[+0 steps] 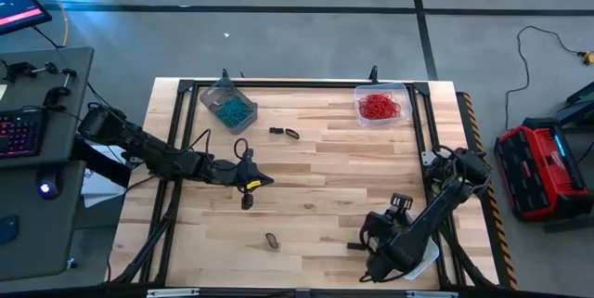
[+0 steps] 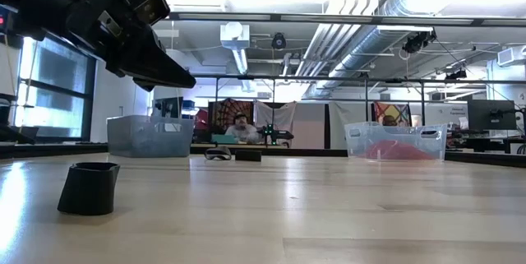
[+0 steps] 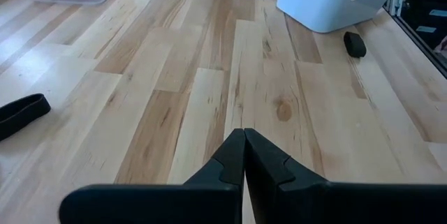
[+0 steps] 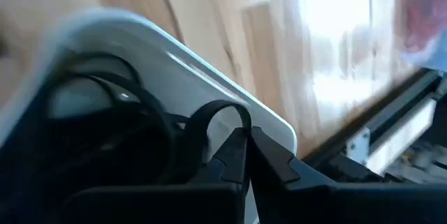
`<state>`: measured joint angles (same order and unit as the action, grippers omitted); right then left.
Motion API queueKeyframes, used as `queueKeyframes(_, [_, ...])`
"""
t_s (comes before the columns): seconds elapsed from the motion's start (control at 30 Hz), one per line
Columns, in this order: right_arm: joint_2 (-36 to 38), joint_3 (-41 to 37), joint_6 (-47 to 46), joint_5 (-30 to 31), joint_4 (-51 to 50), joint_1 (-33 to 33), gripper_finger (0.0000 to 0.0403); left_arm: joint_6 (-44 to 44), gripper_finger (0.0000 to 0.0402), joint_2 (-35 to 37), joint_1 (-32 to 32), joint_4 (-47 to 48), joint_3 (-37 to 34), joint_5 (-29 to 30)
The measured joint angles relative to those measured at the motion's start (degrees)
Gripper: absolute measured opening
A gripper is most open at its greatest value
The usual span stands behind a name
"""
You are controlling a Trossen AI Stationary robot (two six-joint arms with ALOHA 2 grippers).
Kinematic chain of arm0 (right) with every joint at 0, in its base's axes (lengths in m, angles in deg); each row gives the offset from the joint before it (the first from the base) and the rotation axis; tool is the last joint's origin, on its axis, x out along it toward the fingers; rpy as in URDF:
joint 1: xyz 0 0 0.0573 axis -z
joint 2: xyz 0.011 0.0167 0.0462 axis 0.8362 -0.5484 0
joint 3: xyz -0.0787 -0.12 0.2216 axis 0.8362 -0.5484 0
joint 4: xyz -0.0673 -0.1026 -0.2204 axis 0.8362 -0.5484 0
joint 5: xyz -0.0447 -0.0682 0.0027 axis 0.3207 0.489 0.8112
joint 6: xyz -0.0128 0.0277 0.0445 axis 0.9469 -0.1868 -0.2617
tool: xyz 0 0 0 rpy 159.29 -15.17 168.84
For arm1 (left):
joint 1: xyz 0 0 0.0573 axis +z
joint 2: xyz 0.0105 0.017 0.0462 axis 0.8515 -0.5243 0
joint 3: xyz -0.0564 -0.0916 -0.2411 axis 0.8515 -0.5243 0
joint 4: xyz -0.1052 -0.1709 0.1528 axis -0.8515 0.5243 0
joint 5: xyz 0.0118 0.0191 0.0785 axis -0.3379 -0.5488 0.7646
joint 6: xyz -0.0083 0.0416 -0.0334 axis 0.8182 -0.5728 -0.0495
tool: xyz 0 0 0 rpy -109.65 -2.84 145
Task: Sort rubber bands into baskets
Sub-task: Put the black rubber band into the white bin
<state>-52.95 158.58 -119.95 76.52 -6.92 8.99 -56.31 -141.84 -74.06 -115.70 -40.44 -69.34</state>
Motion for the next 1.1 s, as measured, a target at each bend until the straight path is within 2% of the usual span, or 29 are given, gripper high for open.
queueKeyframes(0.2, [0.0, -6.5, -0.4, -5.2, 0.4, 0.1, 0.0, 0.0, 0.0, 0.0, 0.0, 0.0, 0.0, 0.0])
queueKeyframes(0.33, [0.0, -7.5, -1.2, -6.7, 0.2, 0.1, 0.0009, 0.0, 0.0, 0.0, 0.0, 0.0, 0.0, 0.0])
queueKeyframes(0.43, [0.0, -5.7, -1.9, -7.2, -0.2, 0.1, 0.0038, 0.0, 0.0, 0.0, 0.0, 0.0, 0.0, 0.0])
queueKeyframes(0.67, [0.0, 0.3, -2.7, -4.5, -0.1, 0.0, 0.0139, 0.0, 0.0, 0.0, 0.0, 0.0, 0.0, 0.0])
queueKeyframes(0.77, [0.0, 3.5, -2.8, -3.1, -0.2, 0.0, 0.0163, -0.4, 0.0, 0.0, 0.0, 0.0, 0.0, 1.5])
queueKeyframes(0.83, [0.0, 5.5, -2.1, -1.1, -0.1, 0.0, 0.0159, -2.4, 0.0, 0.0, 0.5, 0.9, 0.6, 1.8])
queueKeyframes(0.9, [0.0, 6.6, -0.9, 2.2, 0.6, 0.3, 0.0134, -4.6, 0.0, 0.0, 1.7, 3.7, 2.4, 1.8])
queueKeyframes(1.03, [0.0, 5.3, 5.1, 11.3, 5.2, 1.2, 0.004, -6.8, 0.0, 0.0, 6.1, 14.4, 7.6, -0.7])
queueKeyframes(1.1, [0.3, 3.6, 10.6, 12.6, 9.4, 2.9, 0.0012, -8.4, 0.0, 0.0, 8.8, 18.8, 10.2, -2.9])
